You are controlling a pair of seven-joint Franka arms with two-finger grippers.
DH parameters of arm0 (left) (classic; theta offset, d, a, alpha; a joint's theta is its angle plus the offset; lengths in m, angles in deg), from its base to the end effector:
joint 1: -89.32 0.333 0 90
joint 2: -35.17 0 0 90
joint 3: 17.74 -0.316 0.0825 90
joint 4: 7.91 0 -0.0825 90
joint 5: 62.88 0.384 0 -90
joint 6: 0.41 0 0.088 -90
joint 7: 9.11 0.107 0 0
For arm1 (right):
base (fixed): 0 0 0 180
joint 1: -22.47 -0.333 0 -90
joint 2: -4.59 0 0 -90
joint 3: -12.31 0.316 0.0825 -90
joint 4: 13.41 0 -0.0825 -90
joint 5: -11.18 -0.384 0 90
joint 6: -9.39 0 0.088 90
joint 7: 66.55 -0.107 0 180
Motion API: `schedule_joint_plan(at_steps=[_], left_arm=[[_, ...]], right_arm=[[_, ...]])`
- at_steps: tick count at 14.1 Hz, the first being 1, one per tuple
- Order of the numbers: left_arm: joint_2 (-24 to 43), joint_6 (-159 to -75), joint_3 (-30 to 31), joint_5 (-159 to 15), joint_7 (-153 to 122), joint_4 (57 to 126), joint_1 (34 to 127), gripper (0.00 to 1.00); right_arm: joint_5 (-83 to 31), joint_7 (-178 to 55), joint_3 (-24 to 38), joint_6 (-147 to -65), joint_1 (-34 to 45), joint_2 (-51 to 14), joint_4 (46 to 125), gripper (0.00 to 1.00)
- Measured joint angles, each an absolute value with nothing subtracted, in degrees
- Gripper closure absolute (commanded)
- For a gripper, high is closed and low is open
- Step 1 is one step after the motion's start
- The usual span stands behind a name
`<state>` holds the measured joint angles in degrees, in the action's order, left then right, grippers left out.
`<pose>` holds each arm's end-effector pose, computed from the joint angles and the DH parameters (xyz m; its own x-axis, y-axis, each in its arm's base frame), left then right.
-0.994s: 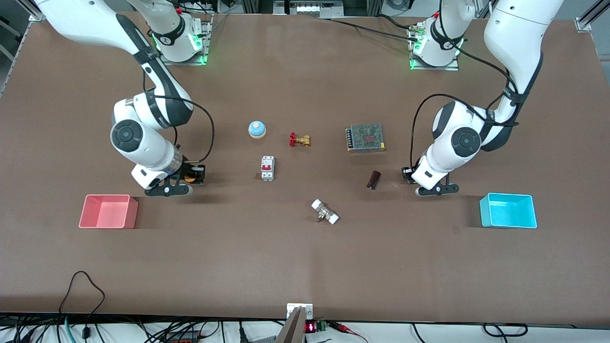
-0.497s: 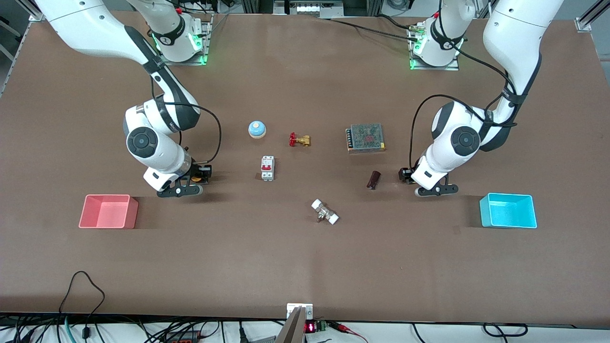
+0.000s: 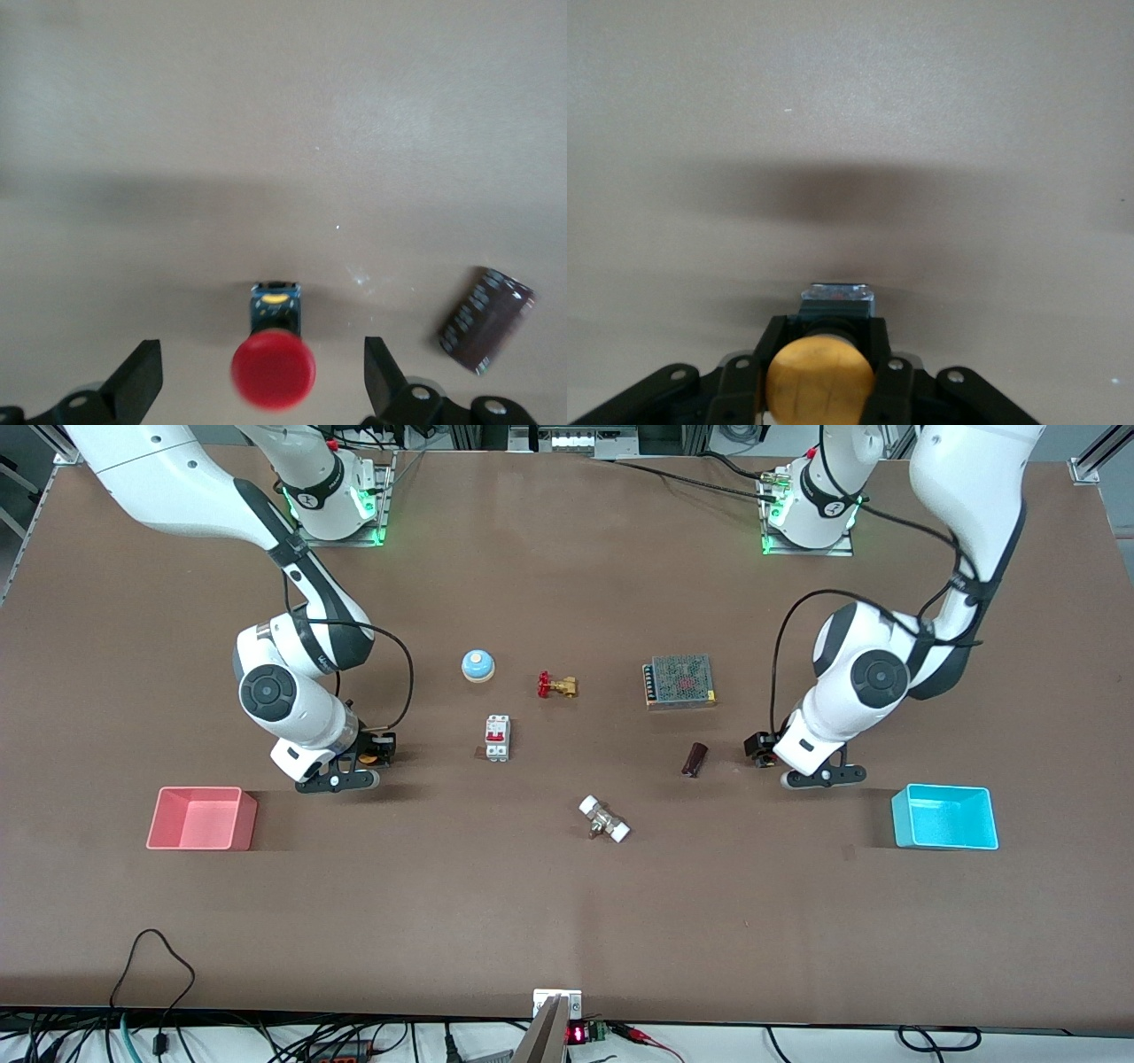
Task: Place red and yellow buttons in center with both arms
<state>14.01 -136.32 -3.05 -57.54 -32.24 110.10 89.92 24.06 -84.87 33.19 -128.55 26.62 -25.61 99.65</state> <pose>0.5705 -0.1393 0.2562 0.9934 0.1033 -0.0499 0.1040 -0.9945 0.0111 0.5844 0.1682 0.2110 0.9932 0.1031 -0.0544 0.1020 -0.9945 -0.0226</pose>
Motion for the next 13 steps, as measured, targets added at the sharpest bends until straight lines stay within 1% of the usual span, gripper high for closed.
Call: schedule_joint_plan(at_steps=[2, 4, 6, 7, 8, 9, 13], left_arm=[[16.51, -129.64, -3.07, -57.53, -30.76, 107.61, 90.1, 0.0], [17.88, -122.18, -3.1, -57.53, -29.99, 103.66, 90.19, 0.0], [18.43, -116.05, -3.1, -57.52, -29.86, 99.68, 90.2, 0.0], [18.68, -113.34, -3.1, -57.52, -29.84, 97.92, 90.2, 0.0], [19.0, -110.68, -3.1, -57.51, -29.82, 96.2, 90.2, 0.0], [19.25, -107.96, -3.1, -57.51, -29.79, 94.44, 90.2, 0.0], [20.37, -98.47, -3.11, -57.51, -29.78, 87.87, 90.23, 0.0]], right_arm=[[24.06, -84.89, 33.19, -128.55, 26.62, -25.61, 99.65, 0.51], [24.06, -84.92, 33.19, -128.62, 26.61, -25.67, 99.65, 0.4], [24.06, -85.48, 33.19, -128.71, 26.61, -25.71, 99.65, 0.25], [24.06, -86.4, 33.19, -128.79, 26.61, -25.7, 99.64, 0.19], [24.06, -87.17, 33.19, -128.91, 26.61, -25.71, 99.58, 0.06], [24.06, -87.74, 33.2, -129.06, 26.61, -25.7, 99.41, 0.0], [23.92, -88.5, 33.24, -129.05, 26.62, -24.83, 96.49, 0.0]])
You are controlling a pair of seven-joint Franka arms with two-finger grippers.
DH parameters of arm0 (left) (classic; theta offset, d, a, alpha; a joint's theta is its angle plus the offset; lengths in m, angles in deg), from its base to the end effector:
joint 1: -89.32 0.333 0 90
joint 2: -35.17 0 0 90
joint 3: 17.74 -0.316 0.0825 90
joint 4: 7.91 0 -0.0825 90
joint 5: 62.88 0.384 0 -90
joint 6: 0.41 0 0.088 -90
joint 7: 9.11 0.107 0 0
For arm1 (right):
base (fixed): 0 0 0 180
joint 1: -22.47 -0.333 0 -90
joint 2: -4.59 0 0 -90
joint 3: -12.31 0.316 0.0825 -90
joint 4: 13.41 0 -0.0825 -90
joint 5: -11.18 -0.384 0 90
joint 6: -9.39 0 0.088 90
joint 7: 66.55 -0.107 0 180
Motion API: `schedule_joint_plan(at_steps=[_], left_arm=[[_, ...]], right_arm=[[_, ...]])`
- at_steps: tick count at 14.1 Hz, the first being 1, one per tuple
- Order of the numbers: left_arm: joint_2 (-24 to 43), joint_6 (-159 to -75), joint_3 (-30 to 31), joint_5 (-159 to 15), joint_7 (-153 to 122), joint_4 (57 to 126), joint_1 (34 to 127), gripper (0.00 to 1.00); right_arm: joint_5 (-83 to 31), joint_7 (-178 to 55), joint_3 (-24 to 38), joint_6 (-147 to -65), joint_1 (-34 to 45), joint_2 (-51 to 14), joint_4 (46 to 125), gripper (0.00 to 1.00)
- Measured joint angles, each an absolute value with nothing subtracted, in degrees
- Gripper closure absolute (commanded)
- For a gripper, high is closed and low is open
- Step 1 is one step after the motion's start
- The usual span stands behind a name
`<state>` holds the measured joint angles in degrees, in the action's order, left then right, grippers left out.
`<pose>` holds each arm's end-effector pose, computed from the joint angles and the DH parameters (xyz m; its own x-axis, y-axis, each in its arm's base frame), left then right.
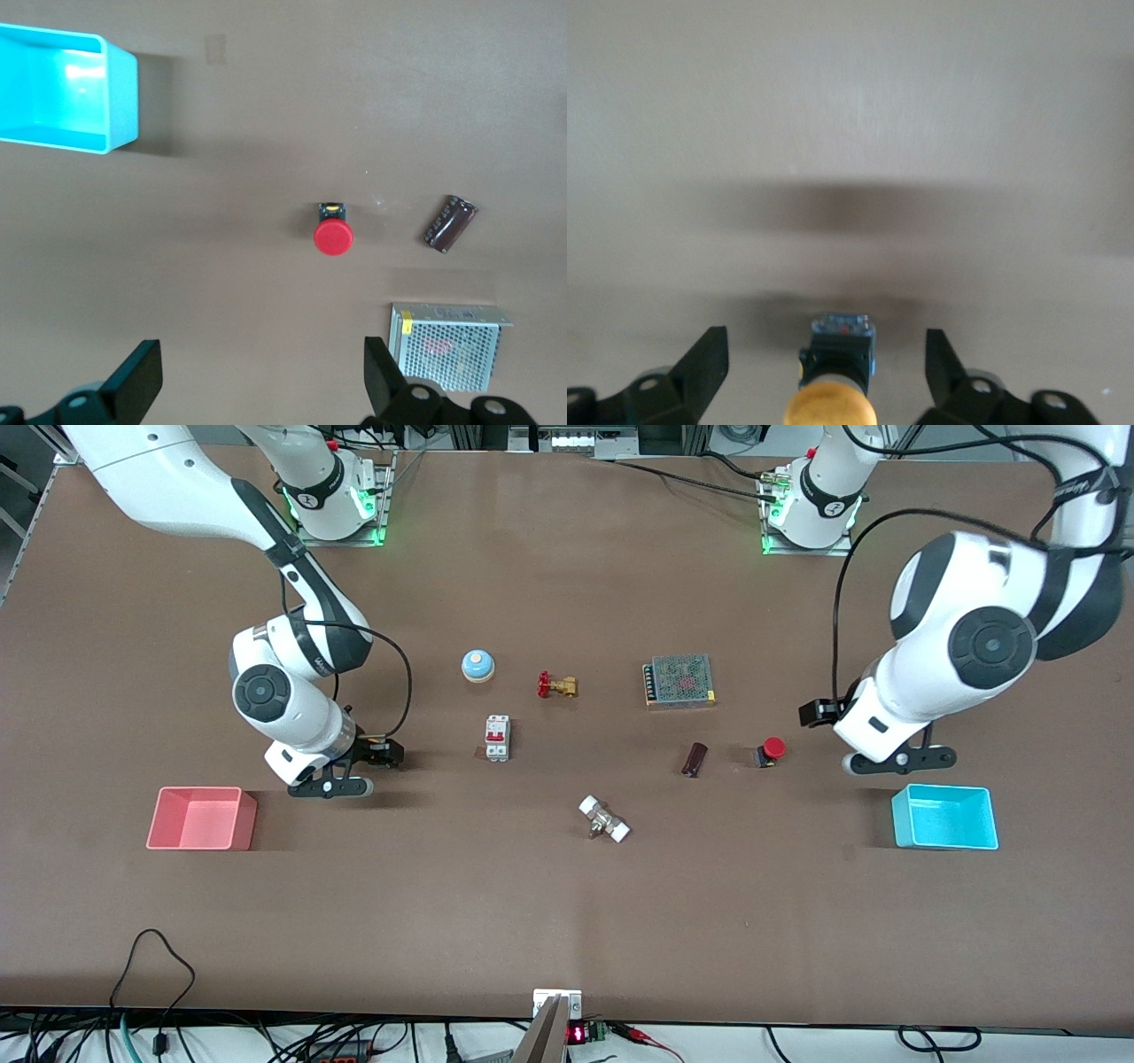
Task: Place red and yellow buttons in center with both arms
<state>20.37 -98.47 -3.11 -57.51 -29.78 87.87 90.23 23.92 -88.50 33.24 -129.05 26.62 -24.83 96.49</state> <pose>0.5983 -0.1248 0.4407 0.9766 0.1067 -0.1866 0.0901 -0.9913 -0.0955 0.6061 0.1699 0.2413 0.9994 0.0292 0.0184 0.0298 -0.9990 -0.0343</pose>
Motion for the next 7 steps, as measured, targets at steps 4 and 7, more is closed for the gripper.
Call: schedule_joint_plan(at_steps=[4, 7], left_arm=[[20.65, -95.5, -3.19, -57.51, -29.38, 84.73, 90.45, 0.0], [21.8, -95.09, -3.44, -57.49, -25.69, 84.13, 91.61, 0.0]], right_arm=[[14.92, -88.72, 33.26, -119.98, 26.83, -18.65, 90.86, 0.0], [13.43, -88.74, 31.31, -108.06, 27.04, -13.18, 84.6, 0.0]])
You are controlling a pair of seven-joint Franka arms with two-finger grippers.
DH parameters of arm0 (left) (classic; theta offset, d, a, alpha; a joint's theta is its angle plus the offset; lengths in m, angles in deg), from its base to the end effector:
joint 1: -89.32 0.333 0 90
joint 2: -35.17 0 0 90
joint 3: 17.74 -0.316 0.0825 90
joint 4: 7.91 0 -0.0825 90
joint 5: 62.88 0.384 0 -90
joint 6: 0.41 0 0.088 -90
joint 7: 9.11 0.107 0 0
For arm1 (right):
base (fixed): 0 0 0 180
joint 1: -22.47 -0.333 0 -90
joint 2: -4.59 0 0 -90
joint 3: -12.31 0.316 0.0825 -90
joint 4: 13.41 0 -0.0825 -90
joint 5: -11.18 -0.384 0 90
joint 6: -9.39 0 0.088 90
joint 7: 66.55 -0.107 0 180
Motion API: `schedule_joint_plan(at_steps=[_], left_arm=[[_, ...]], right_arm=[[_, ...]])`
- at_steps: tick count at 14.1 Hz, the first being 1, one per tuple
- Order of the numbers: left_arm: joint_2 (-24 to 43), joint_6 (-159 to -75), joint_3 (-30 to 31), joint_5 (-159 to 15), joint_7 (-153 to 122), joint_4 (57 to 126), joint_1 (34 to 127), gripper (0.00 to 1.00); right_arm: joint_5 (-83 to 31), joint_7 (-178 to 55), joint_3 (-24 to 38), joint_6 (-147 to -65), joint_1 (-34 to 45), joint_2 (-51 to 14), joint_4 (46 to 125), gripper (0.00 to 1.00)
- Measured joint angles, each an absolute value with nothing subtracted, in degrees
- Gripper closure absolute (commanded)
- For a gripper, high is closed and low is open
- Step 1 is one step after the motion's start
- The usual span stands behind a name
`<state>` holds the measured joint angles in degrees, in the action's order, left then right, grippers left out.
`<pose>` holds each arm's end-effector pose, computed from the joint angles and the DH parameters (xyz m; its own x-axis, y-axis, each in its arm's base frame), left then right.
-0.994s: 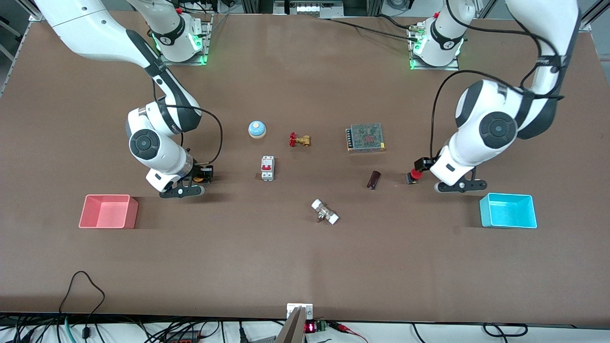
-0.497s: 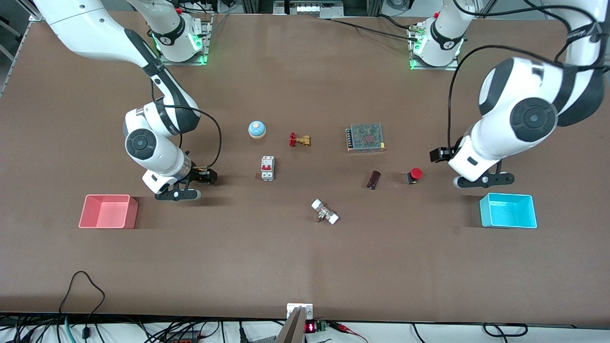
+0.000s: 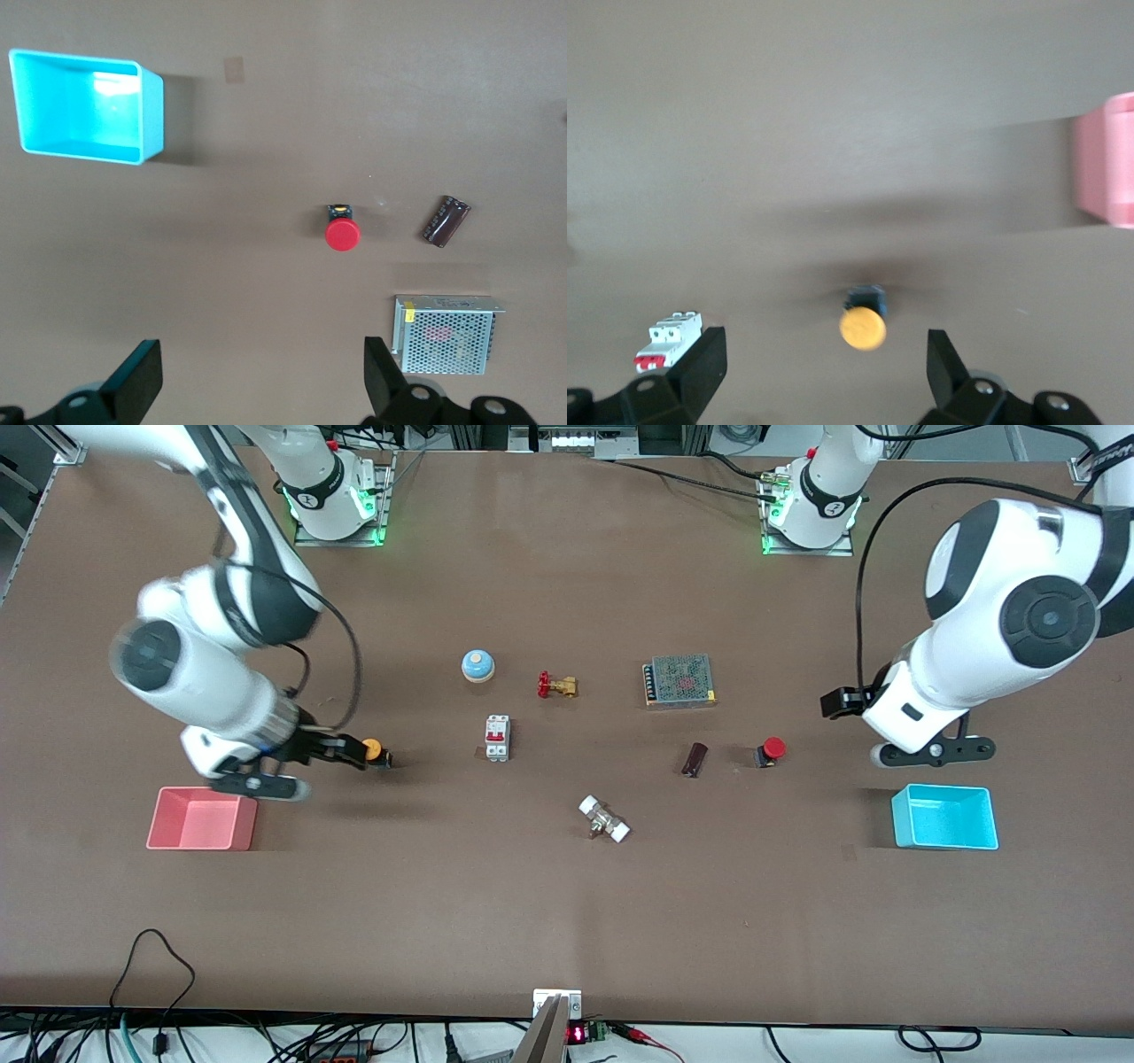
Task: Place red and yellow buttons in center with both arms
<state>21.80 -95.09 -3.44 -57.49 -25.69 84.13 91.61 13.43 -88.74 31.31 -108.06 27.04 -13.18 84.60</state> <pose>0.6021 -0.1058 0.4813 0.9843 0.0708 -0.1619 0.0579 -0.9948 -0.0834 0.6309 0.1412 0.4213 0.9906 -0.1354 0.0188 -0.1336 -0.9881 -0.0766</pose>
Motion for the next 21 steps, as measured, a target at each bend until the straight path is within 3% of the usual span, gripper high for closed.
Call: schedule_joint_plan(at_steps=[4, 6, 9, 14, 21], left_arm=[[24.44, -90.75, -3.48, -57.53, -20.51, 82.83, 93.75, 0.0], [25.26, -88.5, -3.5, -58.29, -17.8, 81.64, 95.12, 0.0], [26.4, -87.88, -4.77, -62.03, -12.59, 80.9, 96.83, 0.0], [32.83, -96.46, -16.45, -62.86, -6.31, 86.7, 88.39, 0.0], [36.03, -97.31, -17.33, -62.86, -5.15, 90.82, 88.3, 0.0]], right_arm=[[13.25, -83.18, 25.22, -91.38, 27.33, -8.97, 77.11, 0.0], [12.9, -80.95, 22.01, -86.95, 27.43, -7.63, 74.31, 0.0], [11.84, -80.07, 18.82, -84.0, 27.37, -4.71, 73.47, 0.0], [11.11, -75.16, 16.01, -78.12, 26.21, -1.58, 74.0, 0.0], [10.85, -74.27, 14.69, -77.26, 25.24, -1.61, 74.43, 0.0]])
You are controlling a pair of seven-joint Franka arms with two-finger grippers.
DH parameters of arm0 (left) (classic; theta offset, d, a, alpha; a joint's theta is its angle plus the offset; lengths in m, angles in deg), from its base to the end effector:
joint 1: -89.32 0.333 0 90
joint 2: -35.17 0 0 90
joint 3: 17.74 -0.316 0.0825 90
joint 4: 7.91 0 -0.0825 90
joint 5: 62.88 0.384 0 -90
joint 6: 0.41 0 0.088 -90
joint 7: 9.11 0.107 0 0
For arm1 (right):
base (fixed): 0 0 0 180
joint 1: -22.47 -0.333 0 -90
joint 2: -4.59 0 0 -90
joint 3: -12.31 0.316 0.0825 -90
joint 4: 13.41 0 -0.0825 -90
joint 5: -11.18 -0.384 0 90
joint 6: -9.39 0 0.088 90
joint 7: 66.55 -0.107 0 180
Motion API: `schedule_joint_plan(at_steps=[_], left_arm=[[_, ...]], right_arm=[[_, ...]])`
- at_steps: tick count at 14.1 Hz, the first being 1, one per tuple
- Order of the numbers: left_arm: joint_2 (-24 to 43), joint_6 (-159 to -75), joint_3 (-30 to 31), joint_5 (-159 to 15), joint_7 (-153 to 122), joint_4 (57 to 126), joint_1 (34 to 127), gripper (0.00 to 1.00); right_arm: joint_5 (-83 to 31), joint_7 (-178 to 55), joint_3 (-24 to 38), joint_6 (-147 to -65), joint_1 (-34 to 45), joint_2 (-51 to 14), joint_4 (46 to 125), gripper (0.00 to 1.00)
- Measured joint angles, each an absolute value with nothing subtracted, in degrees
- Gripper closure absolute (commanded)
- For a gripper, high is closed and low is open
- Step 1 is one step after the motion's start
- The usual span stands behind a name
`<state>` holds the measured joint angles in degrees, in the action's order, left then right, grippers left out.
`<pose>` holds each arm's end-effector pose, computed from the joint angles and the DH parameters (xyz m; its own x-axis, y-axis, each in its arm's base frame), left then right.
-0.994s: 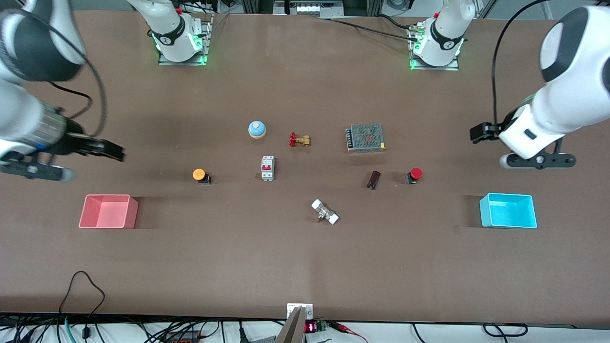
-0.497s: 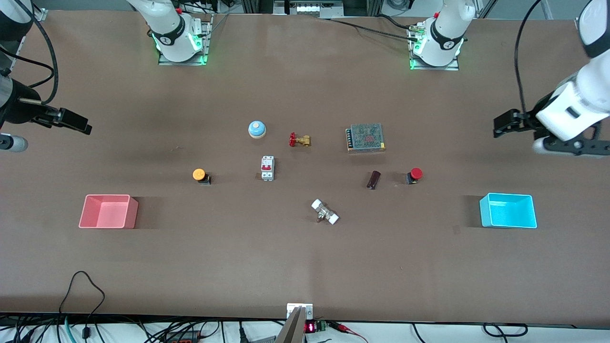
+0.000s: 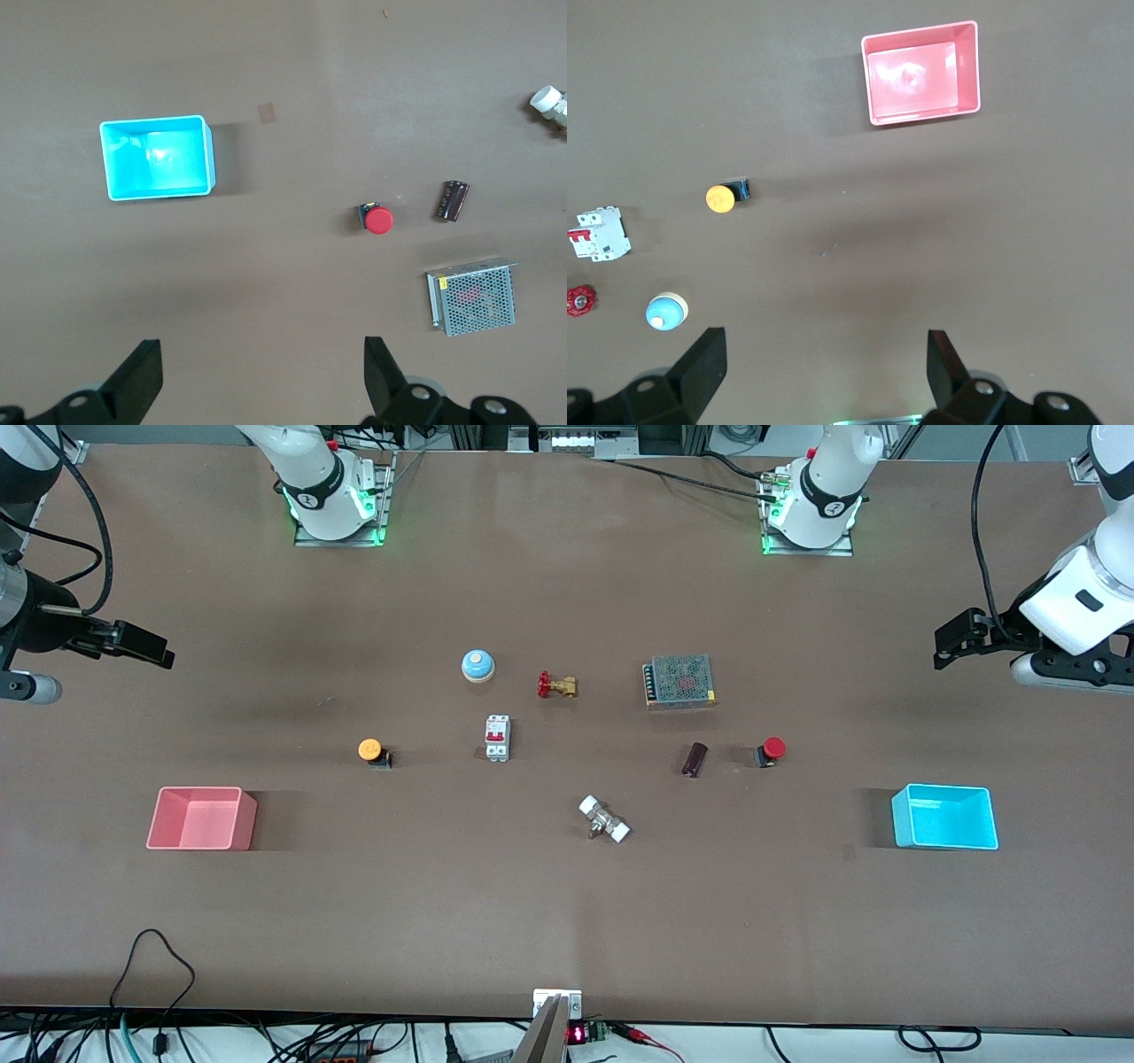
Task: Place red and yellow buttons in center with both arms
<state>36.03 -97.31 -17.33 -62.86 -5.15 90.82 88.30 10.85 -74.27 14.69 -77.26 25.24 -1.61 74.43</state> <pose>0.5554 -0.0139 0.5709 0.9954 -0.0940 -0.0169 -0.0940 -0.9956 0.0007 0.5785 -0.0045 0.5761 0.9817 -0.1403 -0.1287 -0.1406 -0.9900 0.0071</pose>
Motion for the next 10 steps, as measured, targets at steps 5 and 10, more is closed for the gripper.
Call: schedule_joint_plan(at_steps=[5, 10], left_arm=[[36.03, -97.31, -17.32, -62.86, -5.11, 90.85, 87.98, 0.0], [36.03, -97.31, -17.32, -62.86, -5.12, 90.85, 87.92, 0.0]], right_arm=[[10.85, -74.07, 14.71, -77.26, 25.43, -1.69, 74.45, 0.0], [10.85, -73.98, 15.26, -77.24, 25.59, -1.69, 74.46, 0.0]])
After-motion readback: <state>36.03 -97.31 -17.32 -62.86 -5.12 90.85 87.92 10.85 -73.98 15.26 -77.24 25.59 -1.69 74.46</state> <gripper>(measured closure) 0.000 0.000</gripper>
